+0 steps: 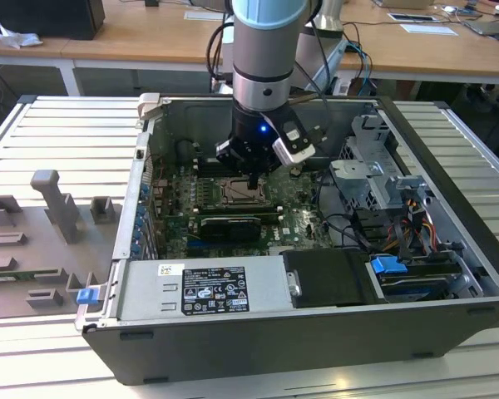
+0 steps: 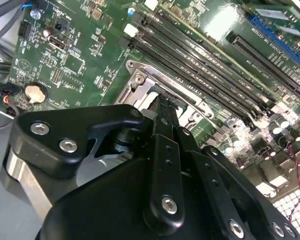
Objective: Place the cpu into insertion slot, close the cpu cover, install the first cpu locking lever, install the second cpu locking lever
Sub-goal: 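Install the second cpu locking lever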
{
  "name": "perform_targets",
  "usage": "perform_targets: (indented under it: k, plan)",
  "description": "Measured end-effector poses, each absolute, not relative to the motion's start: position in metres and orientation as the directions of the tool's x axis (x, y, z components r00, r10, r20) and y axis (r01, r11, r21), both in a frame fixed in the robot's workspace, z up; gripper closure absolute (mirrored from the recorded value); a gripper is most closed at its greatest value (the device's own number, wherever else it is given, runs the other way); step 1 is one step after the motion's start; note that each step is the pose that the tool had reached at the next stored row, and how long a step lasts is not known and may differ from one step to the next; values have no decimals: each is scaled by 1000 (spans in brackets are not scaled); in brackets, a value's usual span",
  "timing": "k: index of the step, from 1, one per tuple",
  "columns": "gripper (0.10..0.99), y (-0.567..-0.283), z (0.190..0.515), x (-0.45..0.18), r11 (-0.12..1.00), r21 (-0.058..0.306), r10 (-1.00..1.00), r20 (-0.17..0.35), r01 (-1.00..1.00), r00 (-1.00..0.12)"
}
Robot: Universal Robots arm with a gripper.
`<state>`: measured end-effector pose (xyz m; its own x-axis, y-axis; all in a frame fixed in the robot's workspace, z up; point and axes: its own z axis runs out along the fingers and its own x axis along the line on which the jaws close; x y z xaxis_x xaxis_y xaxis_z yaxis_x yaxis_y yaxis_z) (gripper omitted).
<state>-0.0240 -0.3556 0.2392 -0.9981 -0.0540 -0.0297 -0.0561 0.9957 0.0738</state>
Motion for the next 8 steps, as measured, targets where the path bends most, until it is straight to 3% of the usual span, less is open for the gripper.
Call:
perform_targets:
  k: [8]
  plan:
    - [980,-364,238,-24,995,84,-54,-30,-56,-998]
